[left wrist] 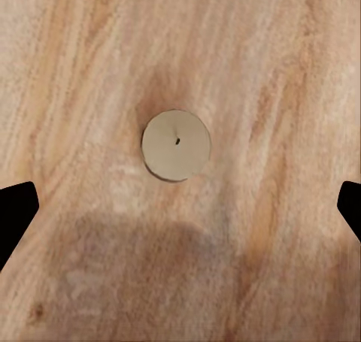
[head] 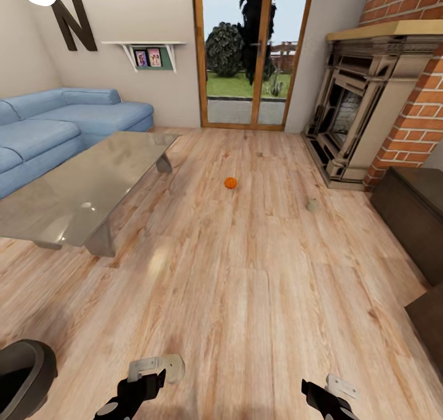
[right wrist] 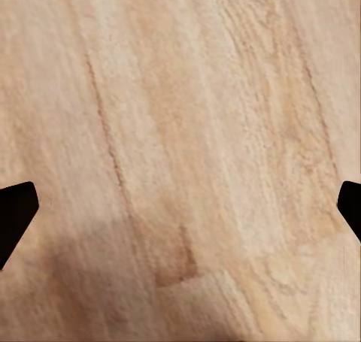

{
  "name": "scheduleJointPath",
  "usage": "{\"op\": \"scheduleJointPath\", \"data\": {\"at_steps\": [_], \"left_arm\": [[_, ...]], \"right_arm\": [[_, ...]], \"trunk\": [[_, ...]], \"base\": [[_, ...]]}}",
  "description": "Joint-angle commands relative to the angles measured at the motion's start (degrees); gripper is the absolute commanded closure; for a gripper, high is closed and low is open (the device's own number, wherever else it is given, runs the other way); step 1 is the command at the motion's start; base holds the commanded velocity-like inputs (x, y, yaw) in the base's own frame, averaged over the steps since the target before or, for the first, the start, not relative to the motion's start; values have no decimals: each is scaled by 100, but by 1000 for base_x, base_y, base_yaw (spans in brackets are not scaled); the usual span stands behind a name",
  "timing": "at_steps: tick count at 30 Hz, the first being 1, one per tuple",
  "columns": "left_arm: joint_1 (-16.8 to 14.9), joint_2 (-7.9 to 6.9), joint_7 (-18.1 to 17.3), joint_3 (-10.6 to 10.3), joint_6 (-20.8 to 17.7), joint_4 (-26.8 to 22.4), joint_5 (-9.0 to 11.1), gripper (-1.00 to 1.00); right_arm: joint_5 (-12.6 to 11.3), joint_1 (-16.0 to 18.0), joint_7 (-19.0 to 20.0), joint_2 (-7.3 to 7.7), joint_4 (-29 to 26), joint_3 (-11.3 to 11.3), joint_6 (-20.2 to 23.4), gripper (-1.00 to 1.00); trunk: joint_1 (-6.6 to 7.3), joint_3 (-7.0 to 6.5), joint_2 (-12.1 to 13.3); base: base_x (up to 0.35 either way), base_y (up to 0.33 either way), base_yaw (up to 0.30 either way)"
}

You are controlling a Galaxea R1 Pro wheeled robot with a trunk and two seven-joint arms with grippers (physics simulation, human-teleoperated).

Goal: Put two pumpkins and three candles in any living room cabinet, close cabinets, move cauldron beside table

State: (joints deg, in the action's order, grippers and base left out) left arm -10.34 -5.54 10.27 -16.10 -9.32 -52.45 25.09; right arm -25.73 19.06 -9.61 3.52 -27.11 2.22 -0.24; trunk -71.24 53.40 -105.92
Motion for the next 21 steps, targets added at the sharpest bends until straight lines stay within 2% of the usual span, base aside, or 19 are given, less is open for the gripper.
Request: {"op": "scheduleJointPath", "data": {"at_steps": [1, 21], "left_arm": [[-3, -5, 54, -32, -14, -11, 53, -100], [-3, 0, 57, -35, -9, 27, 66, -100]], "right_arm": [[-45, 1, -30, 4, -6, 24, -2, -100], [-46, 1, -33, 0, 12, 25, -3, -100]], "trunk": [[-1, 4, -2], [-1, 4, -2]], "base": [[72, 57, 0], [125, 35, 0]]}}
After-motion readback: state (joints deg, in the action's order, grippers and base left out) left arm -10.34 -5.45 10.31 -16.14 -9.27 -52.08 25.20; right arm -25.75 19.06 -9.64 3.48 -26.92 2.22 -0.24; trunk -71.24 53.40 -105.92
